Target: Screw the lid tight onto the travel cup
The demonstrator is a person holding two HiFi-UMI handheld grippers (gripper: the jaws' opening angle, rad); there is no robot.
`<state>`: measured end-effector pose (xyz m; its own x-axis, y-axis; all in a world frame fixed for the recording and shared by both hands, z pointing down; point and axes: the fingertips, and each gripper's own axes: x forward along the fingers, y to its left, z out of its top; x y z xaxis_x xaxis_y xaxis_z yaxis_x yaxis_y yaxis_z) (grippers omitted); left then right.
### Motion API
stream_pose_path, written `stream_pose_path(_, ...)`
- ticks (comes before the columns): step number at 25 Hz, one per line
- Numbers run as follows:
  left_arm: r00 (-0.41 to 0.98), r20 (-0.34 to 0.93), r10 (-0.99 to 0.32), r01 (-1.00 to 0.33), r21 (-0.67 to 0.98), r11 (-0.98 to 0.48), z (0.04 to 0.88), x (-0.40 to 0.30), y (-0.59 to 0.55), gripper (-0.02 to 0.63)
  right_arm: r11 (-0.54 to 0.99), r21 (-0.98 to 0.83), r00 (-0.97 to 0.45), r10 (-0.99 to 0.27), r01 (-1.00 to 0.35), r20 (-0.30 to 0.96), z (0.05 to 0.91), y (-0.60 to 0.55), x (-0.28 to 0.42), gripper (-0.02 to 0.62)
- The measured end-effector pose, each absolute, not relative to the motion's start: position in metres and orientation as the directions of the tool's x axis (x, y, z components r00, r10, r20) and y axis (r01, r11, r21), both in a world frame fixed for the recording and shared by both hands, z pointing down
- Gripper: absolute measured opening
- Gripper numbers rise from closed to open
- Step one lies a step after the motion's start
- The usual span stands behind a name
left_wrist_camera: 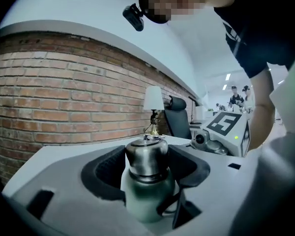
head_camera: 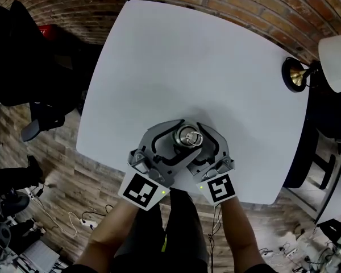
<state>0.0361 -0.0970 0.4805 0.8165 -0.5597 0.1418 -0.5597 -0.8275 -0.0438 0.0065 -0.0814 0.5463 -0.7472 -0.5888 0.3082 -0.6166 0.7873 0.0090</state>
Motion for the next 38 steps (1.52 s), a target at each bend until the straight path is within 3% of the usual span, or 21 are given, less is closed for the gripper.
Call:
stream_pose_path(3, 0.843, 0.131, -0.521, -0.515, -0.077, -0.854, 0.481, 0.037, -0.096, 0.262, 0.787, 0.005, -0.747, -0.587, -0.617, 0.311, 0.547, -0.081, 0.005, 0.311)
stream_pose_path(9, 0.940, 0.133, -0.313, -0.296, -0.132, -0.946, 0.483, 0.042, -0.086, 0.259, 0.791, 0.008, -0.749, -0.583, -0.612, 0.315, 0.548, -0.079, 0.007, 0.311)
stream_pose_path(22, 0.989, 0.133, 0.071, 0.079, -0.052, -0.996, 0.482, 0.044, -0.078, 0.267, 0.792, 0.004, -0.752, -0.581, -0.610, 0.311, 0.547, -0.080, 0.007, 0.311)
stream_pose_path(27, 0.984, 0.142, 0.103, 0.108, -0.028, -0.994, 0.483, 0.043, -0.077, 0.267, 0.792, 0.008, -0.751, -0.582, -0.610, 0.312, 0.547, -0.080, 0.007, 0.311)
stream_pose_path(38, 0.995, 0.099, 0.031, 0.034, -0.025, -0.999, 0.480, 0.043, -0.081, 0.276, 0.780, 0.005, -0.737, -0.593, -0.626, 0.323, 0.546, -0.081, 0.008, 0.311)
